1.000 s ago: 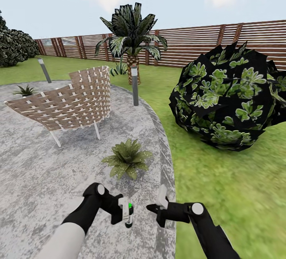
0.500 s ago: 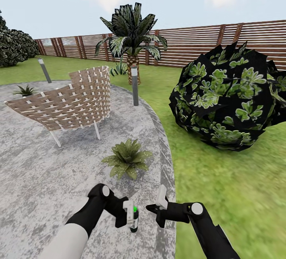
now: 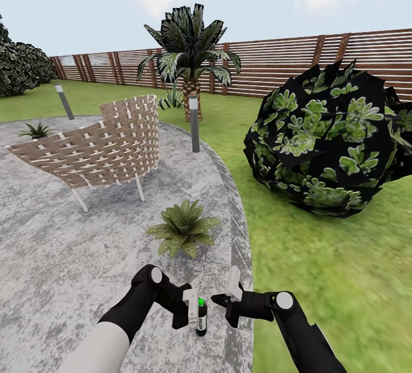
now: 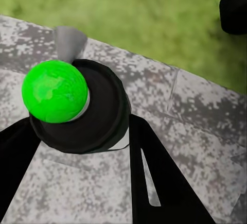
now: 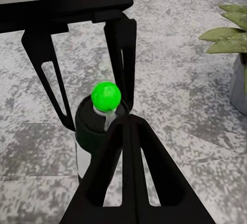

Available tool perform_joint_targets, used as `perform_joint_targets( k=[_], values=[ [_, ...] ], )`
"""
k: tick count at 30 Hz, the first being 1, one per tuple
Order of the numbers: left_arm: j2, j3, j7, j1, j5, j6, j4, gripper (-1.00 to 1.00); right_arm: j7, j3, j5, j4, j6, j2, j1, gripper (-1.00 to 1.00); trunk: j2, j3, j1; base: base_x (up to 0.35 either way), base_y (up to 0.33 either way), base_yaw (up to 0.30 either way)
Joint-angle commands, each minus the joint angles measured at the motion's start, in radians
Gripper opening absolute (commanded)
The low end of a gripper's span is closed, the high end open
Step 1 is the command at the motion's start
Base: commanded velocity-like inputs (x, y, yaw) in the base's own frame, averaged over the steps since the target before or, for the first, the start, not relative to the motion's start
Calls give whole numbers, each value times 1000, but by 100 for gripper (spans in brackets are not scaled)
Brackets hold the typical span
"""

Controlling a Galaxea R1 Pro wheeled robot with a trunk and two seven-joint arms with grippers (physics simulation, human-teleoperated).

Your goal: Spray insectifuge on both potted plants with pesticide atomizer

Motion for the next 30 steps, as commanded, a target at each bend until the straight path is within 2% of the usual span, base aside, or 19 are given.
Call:
perform_joint_targets(
  k=[1,6,9,11,22,30],
  values=[
    [-1,0,-2,0,-4,-1,-1,-100,1,-1,10,-1,-10,1,0,-100,0,-1,0,0,0,0],
    [-3,0,5,0,2,1,-4,-100,1,-3,10,-2,-10,1,0,-100,0,-1,0,0,0,0],
    [-2,0,10,0,58,-1,-8,-100,1,-3,10,-1,-10,1,0,-100,0,-1,0,0,0,0],
    [-2,-1,10,0,77,-2,-9,-100,1,-3,9,-2,-10,1,0,-100,0,-1,0,0,0,0],
    [-4,-1,7,0,86,-2,-9,-100,1,-3,9,-3,-10,1,0,-100,0,-1,0,0,0,0],
    [-16,-3,3,0,86,-2,-7,-100,1,-3,10,-16,-10,1,0,-100,0,-1,0,0,0,0]
  ],
)
